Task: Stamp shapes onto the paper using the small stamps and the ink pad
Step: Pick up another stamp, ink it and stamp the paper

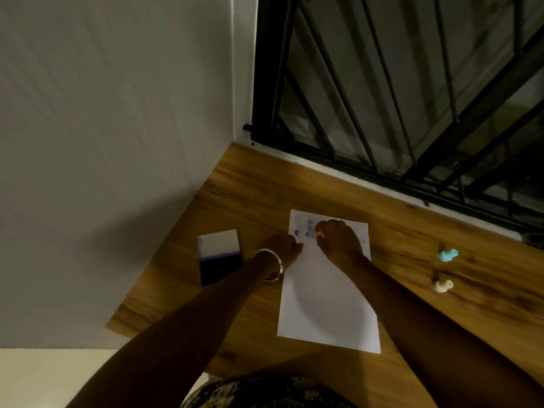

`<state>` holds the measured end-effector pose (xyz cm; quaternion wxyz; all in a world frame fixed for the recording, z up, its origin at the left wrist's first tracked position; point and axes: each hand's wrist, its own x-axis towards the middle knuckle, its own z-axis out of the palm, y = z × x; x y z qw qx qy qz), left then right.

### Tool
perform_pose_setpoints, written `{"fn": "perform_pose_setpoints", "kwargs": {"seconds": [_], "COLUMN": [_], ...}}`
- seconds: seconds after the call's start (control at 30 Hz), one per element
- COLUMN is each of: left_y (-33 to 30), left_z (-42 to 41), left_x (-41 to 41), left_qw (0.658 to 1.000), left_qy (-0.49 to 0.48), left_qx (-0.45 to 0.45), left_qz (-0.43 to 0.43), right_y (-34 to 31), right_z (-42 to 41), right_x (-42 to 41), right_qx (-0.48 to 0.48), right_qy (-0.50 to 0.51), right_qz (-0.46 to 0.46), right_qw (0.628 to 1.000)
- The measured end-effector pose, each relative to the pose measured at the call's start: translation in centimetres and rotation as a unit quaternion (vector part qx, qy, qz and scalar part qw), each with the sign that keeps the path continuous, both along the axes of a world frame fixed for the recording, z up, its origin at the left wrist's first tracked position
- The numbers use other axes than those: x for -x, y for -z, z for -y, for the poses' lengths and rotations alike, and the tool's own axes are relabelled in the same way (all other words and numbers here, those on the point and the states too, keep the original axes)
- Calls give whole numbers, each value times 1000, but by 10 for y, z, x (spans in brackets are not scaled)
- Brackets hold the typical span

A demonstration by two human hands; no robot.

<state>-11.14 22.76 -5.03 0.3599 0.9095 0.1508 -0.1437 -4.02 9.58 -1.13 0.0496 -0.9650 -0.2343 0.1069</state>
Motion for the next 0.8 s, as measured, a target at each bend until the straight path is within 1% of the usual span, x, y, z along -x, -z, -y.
{"fn": "perform_pose_setpoints", "kwargs": {"seconds": [0.1, 0.2, 0.43, 0.57, 0.63, 0.7, 0.73, 0.8], "left_y": [0, 1, 4, 2, 0, 1, 0, -7], "left_z": [0, -1, 0, 1, 0, -1, -1, -1], "left_x": [0, -1, -3, -6, -8, -8, -8, -9], "left_qw": [1000, 999, 999, 1000, 998, 986, 971, 913], "left_qy": [11, 23, 25, 0, -31, -81, -119, -215], "left_qx": [-13, -23, -25, -5, 42, 136, 201, 341], "left_qz": [6, 10, 5, -9, -33, -50, -52, -61], "right_y": [2, 2, 6, 1, -3, -7, -8, -12], "right_z": [-4, -10, -13, -14, -12, -6, -2, 5], "right_x": [-4, -8, -15, -10, -7, -2, 0, 2], "right_qx": [18, 31, 40, 45, 38, 8, -5, -20], "right_qy": [-4, 5, -9, -7, -1, 13, 17, 16], "right_qz": [-10, -40, -27, -39, -46, -49, -41, -9], "right_qw": [1000, 999, 999, 998, 998, 999, 999, 1000]}}
